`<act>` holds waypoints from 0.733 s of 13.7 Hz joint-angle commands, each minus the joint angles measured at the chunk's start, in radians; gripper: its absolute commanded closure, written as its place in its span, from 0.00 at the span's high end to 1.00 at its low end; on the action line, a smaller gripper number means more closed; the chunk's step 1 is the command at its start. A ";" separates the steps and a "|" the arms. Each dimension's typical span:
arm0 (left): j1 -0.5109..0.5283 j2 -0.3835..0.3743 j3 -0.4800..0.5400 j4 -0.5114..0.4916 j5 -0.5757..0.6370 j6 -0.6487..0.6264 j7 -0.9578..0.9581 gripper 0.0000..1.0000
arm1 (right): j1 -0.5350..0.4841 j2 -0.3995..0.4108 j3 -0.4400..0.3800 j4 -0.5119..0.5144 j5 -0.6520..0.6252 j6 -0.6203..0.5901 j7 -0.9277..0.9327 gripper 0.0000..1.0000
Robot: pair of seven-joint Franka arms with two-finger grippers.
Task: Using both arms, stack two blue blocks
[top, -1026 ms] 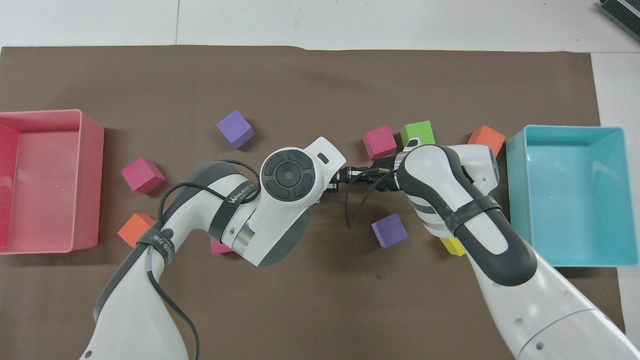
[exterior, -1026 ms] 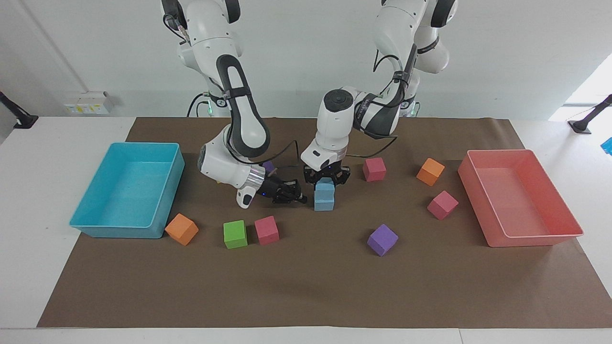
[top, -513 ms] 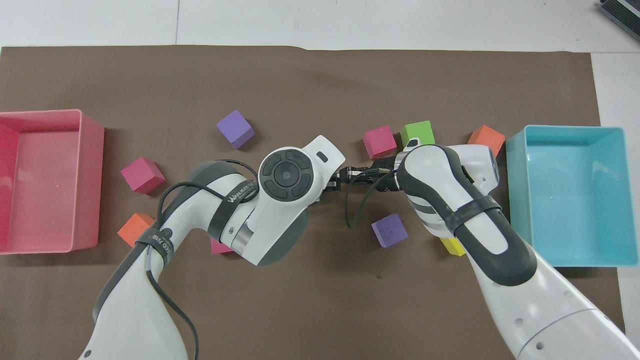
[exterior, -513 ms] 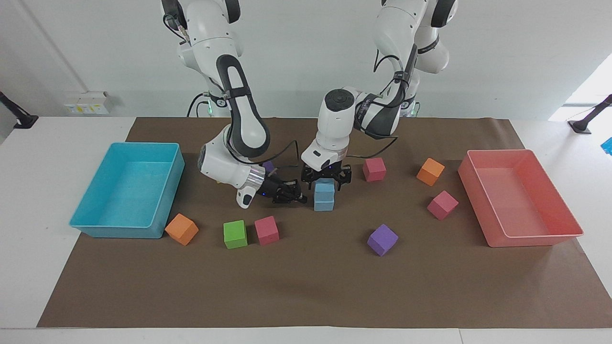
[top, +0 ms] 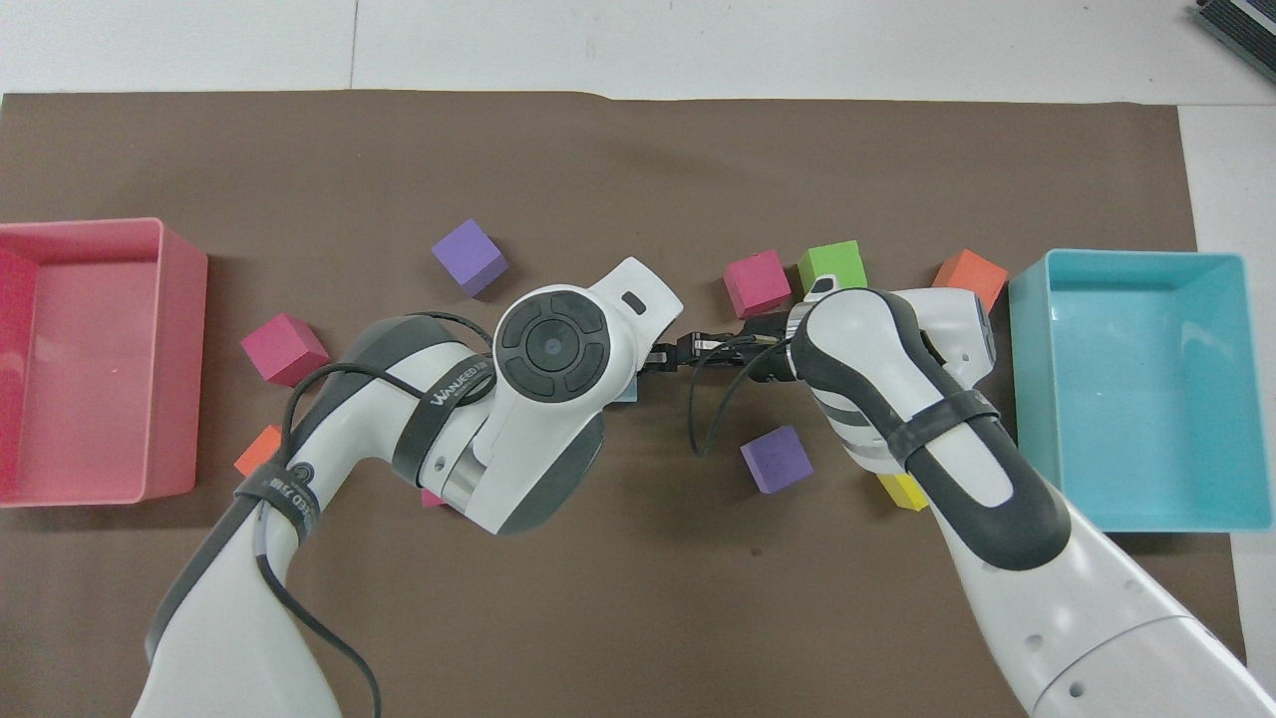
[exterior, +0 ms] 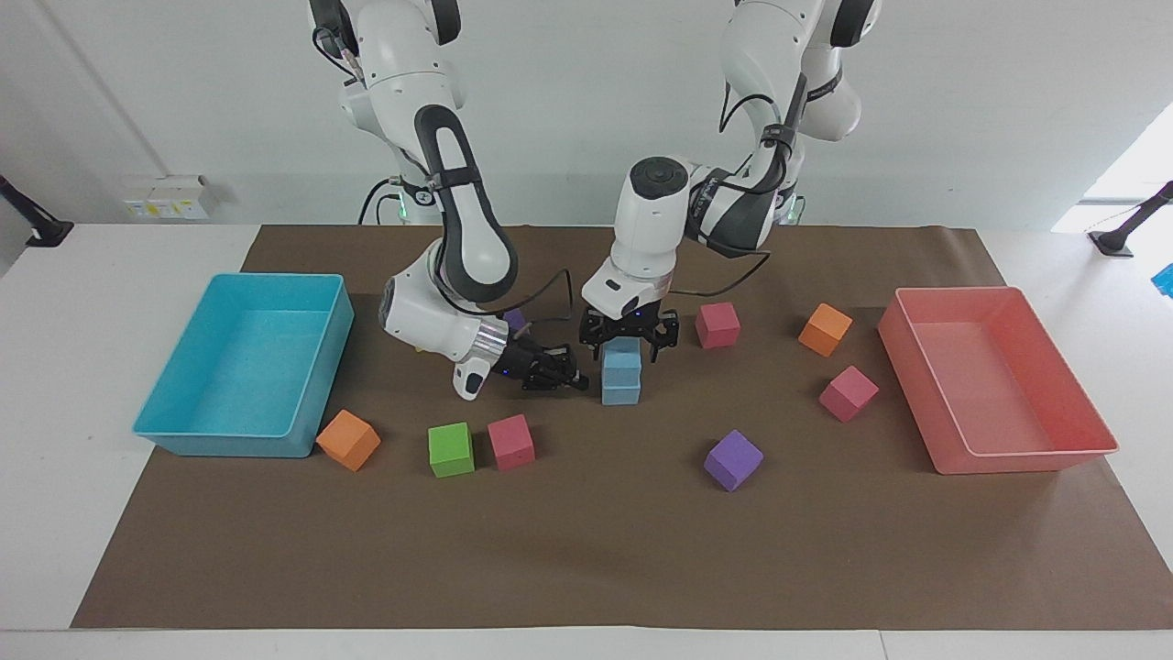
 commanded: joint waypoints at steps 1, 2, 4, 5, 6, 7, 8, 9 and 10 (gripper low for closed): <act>0.023 -0.098 0.008 -0.028 0.009 -0.072 0.001 1.00 | -0.003 -0.019 0.003 -0.006 0.017 0.026 -0.007 0.00; 0.041 -0.124 0.007 -0.034 0.007 -0.095 0.004 1.00 | -0.006 -0.025 0.000 -0.008 0.010 0.026 -0.007 0.00; 0.078 -0.163 0.008 -0.066 0.009 -0.137 0.046 1.00 | -0.010 -0.040 -0.003 -0.008 -0.031 0.026 -0.004 0.00; 0.102 -0.190 0.008 -0.105 0.009 -0.134 0.080 1.00 | -0.015 -0.053 -0.005 -0.008 -0.060 0.026 0.002 0.00; 0.139 -0.227 0.010 -0.151 0.009 -0.131 0.135 1.00 | -0.015 -0.062 -0.008 -0.008 -0.097 0.026 0.025 0.00; 0.176 -0.262 0.010 -0.200 0.009 -0.125 0.196 1.00 | -0.015 -0.076 -0.016 -0.006 -0.153 0.026 0.070 0.00; 0.220 -0.292 0.010 -0.241 0.009 -0.114 0.259 1.00 | -0.016 -0.094 -0.022 0.000 -0.245 0.026 0.132 0.00; 0.257 -0.310 0.008 -0.264 0.009 -0.114 0.301 1.00 | -0.022 -0.115 -0.025 0.007 -0.340 0.023 0.193 0.06; 0.300 -0.325 0.008 -0.275 0.009 -0.123 0.348 1.00 | -0.042 -0.138 -0.025 0.015 -0.434 0.014 0.251 0.33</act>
